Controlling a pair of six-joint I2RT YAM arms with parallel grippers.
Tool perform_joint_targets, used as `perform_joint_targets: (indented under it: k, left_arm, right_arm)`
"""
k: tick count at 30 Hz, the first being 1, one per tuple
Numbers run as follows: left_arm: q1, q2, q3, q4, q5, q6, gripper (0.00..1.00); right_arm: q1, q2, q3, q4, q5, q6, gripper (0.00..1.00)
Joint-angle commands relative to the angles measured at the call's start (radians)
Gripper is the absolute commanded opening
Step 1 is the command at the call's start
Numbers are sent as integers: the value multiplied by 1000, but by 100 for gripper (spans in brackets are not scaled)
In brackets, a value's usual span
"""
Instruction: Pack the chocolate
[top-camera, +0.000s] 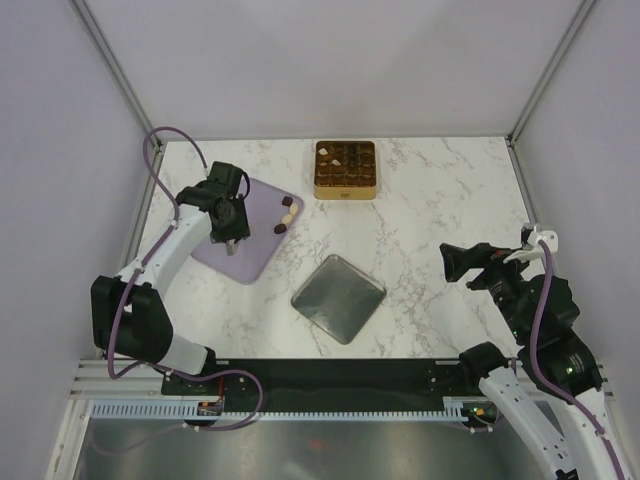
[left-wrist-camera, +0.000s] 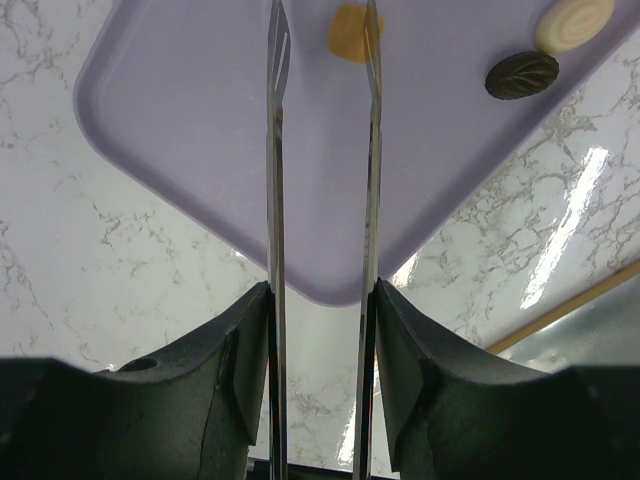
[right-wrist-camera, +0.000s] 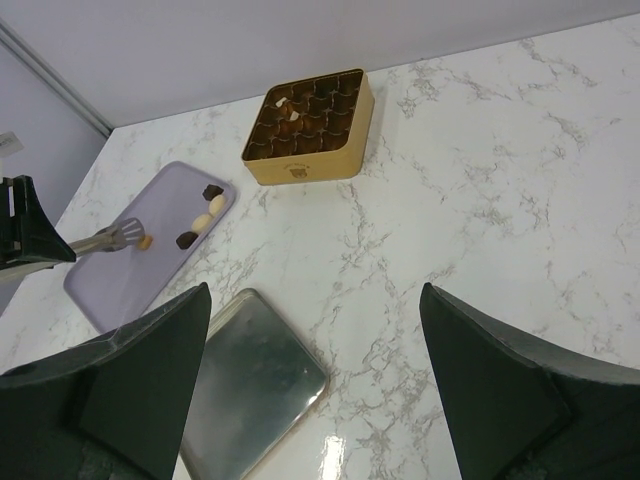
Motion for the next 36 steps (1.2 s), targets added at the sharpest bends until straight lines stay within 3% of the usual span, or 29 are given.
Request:
perform_joint_targets:
  k: [1, 25, 36]
  left_arm:
    - [4, -28, -11, 66, 72, 55, 51]
    - [3, 41, -28, 30, 72, 73, 49]
    - [3, 44, 9, -16, 98, 78, 42]
  right_arm:
    - [4, -11, 11, 13, 15, -15, 94]
    - [4, -16, 7, 11, 15, -8, 94]
    - [2, -20, 4, 11, 21, -14, 94]
